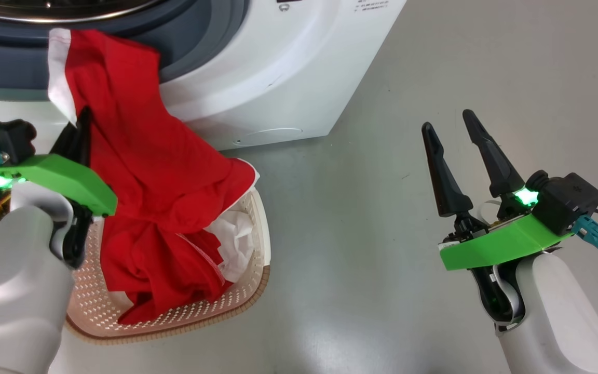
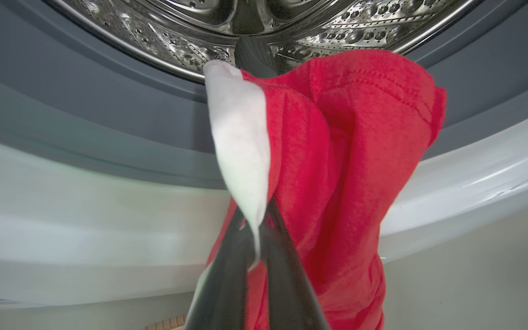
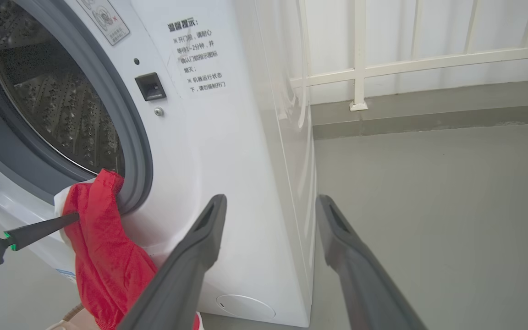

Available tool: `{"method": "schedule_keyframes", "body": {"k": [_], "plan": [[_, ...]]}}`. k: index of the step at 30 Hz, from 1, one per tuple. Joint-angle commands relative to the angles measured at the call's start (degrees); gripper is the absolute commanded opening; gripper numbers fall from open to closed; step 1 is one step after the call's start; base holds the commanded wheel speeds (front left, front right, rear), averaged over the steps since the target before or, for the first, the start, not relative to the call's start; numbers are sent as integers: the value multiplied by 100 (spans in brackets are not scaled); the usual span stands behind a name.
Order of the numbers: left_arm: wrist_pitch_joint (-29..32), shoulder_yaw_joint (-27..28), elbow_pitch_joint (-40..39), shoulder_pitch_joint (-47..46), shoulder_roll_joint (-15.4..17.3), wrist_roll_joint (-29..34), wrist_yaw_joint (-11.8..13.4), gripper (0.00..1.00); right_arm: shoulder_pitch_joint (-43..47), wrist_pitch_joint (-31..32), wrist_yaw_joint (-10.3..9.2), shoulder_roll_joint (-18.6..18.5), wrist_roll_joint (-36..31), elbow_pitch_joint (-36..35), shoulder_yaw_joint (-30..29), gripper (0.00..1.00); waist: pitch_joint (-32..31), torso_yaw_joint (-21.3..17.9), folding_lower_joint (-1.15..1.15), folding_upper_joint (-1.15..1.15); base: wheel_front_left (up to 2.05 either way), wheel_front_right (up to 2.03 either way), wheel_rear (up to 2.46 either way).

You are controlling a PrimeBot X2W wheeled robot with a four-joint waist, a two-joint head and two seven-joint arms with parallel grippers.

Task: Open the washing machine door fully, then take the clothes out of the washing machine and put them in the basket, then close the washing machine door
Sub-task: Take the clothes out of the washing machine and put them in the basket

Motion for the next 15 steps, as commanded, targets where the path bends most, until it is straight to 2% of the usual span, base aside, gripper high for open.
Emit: {"method": "schedule_keyframes", "body": {"k": [1,9,15], "plan": [[-109,90,-202,123,310,-78,-18,0,78,-27,9,9,-2,-128,96,100,-16,12,0,0,0,0,0],[-205,85,-885,567,456,-73,-18,0,138,-27,9,-5,-10,-133,57,100,-77,81,0,0,0,0,0],[-218,300,-1882,1136,576,92,155,0,164,-27,9,-26,-13,-125,57,100,-120,147,0,0,0,0,0]]}}
